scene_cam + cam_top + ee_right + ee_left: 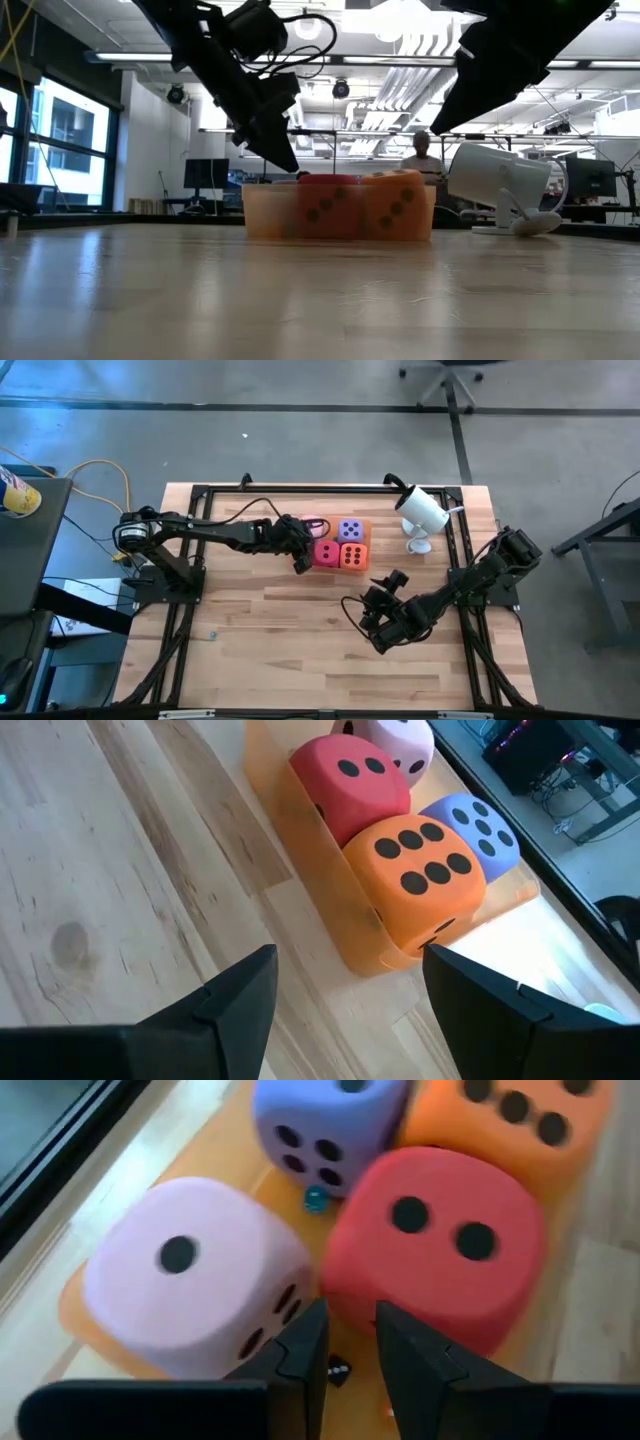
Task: Pick & Place Dice
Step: Put the small blue die into the orange bin
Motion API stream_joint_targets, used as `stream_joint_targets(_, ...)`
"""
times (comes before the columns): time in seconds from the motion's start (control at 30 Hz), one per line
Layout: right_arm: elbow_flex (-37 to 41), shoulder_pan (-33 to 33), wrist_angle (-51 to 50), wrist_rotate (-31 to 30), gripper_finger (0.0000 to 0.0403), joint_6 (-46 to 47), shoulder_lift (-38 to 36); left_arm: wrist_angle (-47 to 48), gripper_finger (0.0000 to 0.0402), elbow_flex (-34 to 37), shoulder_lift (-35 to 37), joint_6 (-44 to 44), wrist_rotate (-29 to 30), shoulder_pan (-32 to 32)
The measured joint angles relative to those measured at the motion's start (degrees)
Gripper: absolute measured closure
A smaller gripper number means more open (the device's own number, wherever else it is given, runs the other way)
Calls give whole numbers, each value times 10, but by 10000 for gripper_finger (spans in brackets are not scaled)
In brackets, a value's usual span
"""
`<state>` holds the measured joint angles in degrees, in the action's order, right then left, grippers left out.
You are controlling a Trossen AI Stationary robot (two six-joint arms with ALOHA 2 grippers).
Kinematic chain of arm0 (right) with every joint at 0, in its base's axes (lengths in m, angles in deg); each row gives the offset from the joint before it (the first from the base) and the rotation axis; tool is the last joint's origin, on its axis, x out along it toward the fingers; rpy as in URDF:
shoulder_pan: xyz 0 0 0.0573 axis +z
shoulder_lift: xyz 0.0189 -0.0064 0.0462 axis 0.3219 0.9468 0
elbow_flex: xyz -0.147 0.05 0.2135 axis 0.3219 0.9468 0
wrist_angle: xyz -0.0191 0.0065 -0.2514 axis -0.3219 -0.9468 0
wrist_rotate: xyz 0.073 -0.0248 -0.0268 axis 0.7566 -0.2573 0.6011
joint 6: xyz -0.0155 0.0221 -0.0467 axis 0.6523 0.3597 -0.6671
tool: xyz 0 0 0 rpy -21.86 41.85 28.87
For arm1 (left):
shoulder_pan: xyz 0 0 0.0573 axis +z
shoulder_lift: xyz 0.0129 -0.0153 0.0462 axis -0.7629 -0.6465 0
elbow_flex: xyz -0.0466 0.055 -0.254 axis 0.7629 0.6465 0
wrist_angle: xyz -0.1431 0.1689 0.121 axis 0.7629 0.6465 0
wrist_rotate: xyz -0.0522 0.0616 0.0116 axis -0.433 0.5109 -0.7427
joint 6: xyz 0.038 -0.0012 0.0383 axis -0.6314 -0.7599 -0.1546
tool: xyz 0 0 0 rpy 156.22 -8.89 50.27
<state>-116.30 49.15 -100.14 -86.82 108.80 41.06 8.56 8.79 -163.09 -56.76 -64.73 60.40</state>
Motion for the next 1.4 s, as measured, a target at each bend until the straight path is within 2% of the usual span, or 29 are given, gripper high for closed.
stream_joint_targets(0.1, 0, 0, 0, -1, 163, 0, 0, -1, 313, 0, 0, -29, 12, -18)
stream_joint_targets(0.23, 0, 0, 0, -2, 163, 0, 0, -7, 303, 0, 0, -49, 61, -47)
stream_joint_targets(0.5, 0, 0, 0, -6, 163, -1, 0, -6, 299, 0, 0, -112, 67, -95)
stream_joint_targets(0.77, 0, 0, 0, -6, 163, -11, 0, -6, 299, 0, 0, -190, 97, -131)
stream_joint_targets(1.1, 0, 0, 0, -6, 163, -14, 0, -7, 297, 0, 0, -179, 97, -130)
stream_joint_targets(1.23, 0, 0, 0, -7, 163, -15, 0, -9, 272, 0, 0, -179, 96, -130)
stream_joint_targets(1.4, 0, 0, 0, -11, 163, -15, 0, -11, 211, -1, 0, -190, 93, -132)
